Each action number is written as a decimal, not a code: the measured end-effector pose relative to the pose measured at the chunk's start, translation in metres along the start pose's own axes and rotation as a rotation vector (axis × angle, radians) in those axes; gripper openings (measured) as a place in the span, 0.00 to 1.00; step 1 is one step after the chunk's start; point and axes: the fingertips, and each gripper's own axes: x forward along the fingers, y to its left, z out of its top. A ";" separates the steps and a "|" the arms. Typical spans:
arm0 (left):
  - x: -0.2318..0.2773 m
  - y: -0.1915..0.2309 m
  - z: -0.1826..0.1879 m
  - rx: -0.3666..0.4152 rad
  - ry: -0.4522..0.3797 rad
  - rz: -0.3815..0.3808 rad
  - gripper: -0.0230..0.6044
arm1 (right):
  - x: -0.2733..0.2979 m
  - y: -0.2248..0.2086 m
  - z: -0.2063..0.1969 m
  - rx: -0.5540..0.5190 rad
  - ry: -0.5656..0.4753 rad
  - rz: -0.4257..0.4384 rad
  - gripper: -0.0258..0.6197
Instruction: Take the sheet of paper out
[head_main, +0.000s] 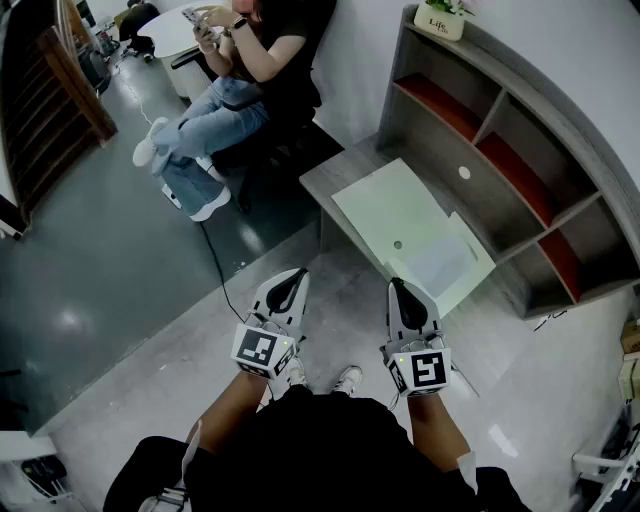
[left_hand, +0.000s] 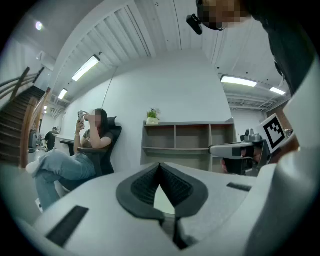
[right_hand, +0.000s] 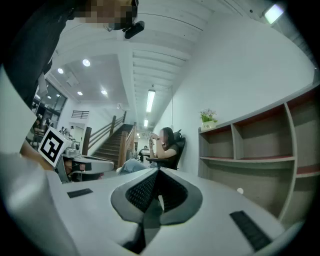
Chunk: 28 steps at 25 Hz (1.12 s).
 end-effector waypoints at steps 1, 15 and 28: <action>0.000 0.001 0.000 0.000 0.001 -0.001 0.04 | 0.001 0.001 0.000 0.003 0.002 -0.001 0.08; -0.005 0.006 -0.006 -0.050 0.001 -0.024 0.04 | 0.015 0.017 0.011 0.005 -0.066 -0.015 0.08; -0.021 0.040 -0.014 -0.043 0.024 -0.078 0.04 | 0.028 0.046 0.003 0.034 -0.048 -0.096 0.08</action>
